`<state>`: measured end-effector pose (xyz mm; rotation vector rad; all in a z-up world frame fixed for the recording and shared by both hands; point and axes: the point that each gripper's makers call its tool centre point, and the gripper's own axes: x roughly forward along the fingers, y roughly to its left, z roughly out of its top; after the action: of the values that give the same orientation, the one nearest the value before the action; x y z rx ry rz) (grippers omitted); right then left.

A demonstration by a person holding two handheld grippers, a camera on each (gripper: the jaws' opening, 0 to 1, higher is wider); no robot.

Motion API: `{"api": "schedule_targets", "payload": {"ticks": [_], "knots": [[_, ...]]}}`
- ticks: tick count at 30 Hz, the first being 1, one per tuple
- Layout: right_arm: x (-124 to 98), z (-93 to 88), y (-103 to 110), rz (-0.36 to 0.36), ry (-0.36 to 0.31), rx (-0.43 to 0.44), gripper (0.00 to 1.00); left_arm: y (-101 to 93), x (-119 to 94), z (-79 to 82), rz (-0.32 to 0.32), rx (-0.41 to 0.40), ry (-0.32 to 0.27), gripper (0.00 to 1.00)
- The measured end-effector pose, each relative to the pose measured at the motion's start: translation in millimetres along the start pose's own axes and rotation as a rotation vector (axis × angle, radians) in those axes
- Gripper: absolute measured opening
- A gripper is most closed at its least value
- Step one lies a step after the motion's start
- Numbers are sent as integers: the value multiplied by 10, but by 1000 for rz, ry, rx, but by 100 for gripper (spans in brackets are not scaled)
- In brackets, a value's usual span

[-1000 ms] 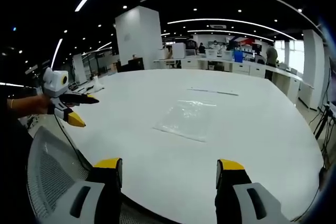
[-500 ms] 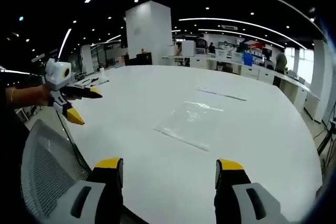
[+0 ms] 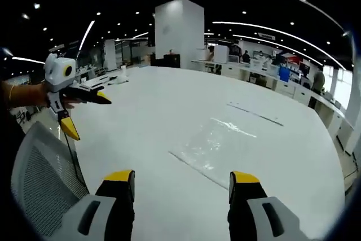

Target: Open the resealable bag by pulling the two sides of the seal apart until the entire bag opening is separated and visibly accessible.

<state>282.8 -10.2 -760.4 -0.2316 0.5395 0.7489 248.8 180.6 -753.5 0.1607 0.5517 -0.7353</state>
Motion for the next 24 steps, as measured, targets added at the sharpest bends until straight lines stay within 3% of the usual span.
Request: {"api": "schedule_targets", "payload": {"ticks": [12,24], "knots": [[498,113,33,103,49,-148,60,5,-31,-35,11,-27,7,92],[894,-16,97,187,133,-260,46,-24,30,-54,-2,-43,13,91]]}}
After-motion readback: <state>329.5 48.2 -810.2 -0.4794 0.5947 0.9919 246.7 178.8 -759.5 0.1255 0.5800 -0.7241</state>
